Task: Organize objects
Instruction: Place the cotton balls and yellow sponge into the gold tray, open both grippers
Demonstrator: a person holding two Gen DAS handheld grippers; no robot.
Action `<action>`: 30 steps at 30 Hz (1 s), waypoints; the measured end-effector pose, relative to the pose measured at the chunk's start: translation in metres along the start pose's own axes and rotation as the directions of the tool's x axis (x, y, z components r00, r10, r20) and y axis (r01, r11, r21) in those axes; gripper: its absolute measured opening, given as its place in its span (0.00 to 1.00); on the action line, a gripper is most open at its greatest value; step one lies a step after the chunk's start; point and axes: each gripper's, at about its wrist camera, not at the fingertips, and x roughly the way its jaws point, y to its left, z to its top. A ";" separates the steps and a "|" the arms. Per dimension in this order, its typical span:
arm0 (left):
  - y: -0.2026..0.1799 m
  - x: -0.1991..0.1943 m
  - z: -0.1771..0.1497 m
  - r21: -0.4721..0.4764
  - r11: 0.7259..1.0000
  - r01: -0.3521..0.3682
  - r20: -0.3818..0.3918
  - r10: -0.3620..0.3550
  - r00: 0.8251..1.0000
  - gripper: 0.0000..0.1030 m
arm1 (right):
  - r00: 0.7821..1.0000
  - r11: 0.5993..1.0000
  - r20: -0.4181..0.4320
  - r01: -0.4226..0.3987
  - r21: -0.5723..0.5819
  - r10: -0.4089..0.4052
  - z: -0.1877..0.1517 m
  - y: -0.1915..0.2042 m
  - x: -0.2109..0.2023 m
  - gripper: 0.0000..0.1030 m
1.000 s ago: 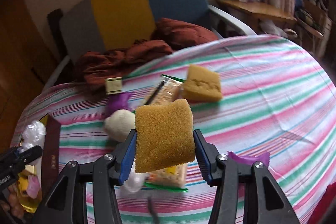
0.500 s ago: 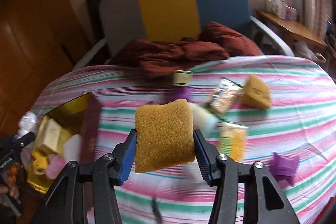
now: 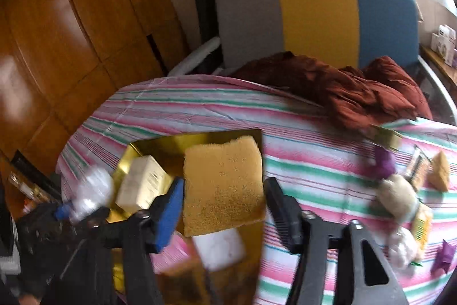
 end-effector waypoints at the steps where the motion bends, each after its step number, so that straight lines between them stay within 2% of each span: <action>1: 0.002 -0.003 0.000 -0.005 1.000 -0.006 0.008 0.006 1.000 0.53 | 1.000 1.000 0.006 -0.007 0.005 0.007 0.002 0.004 0.001 0.82; 2: 0.003 -0.006 0.000 -0.007 1.000 -0.017 0.020 0.018 1.000 0.61 | 1.000 1.000 0.010 -0.014 0.008 0.014 0.002 0.007 0.001 0.82; 6: 0.006 -0.021 0.001 0.004 0.998 -0.069 0.076 0.068 0.995 0.72 | 1.000 1.000 0.009 -0.021 0.000 0.021 -0.004 0.014 0.000 0.82; 10: 0.010 -0.034 0.003 0.000 0.995 -0.103 0.124 0.102 0.987 0.82 | 1.000 1.000 0.006 0.022 -0.009 -0.022 -0.017 0.017 -0.003 0.82; 13: 0.010 -0.041 0.003 0.002 0.994 -0.110 0.146 0.109 0.983 0.86 | 0.994 0.993 0.042 0.101 -0.054 -0.099 -0.026 0.022 -0.011 0.82; 16: 0.010 -0.048 0.001 0.010 0.993 -0.117 0.164 0.114 0.980 0.88 | 0.976 0.973 0.103 0.203 -0.113 -0.192 -0.035 0.030 -0.021 0.82; 21: 0.006 -0.057 0.000 0.016 0.992 -0.129 0.189 0.124 0.974 0.94 | 0.923 0.920 0.191 0.364 -0.145 -0.335 -0.047 0.037 -0.034 0.82; 23: 0.005 -0.059 -0.001 0.019 0.992 -0.128 0.192 0.122 0.974 0.96 | 0.918 0.917 0.199 0.373 -0.140 -0.343 -0.050 0.037 -0.037 0.82; 30: 0.001 -0.061 -0.004 0.030 0.991 -0.128 0.190 0.120 0.974 0.97 | 0.928 0.926 0.166 0.357 -0.125 -0.335 -0.055 0.035 -0.036 0.81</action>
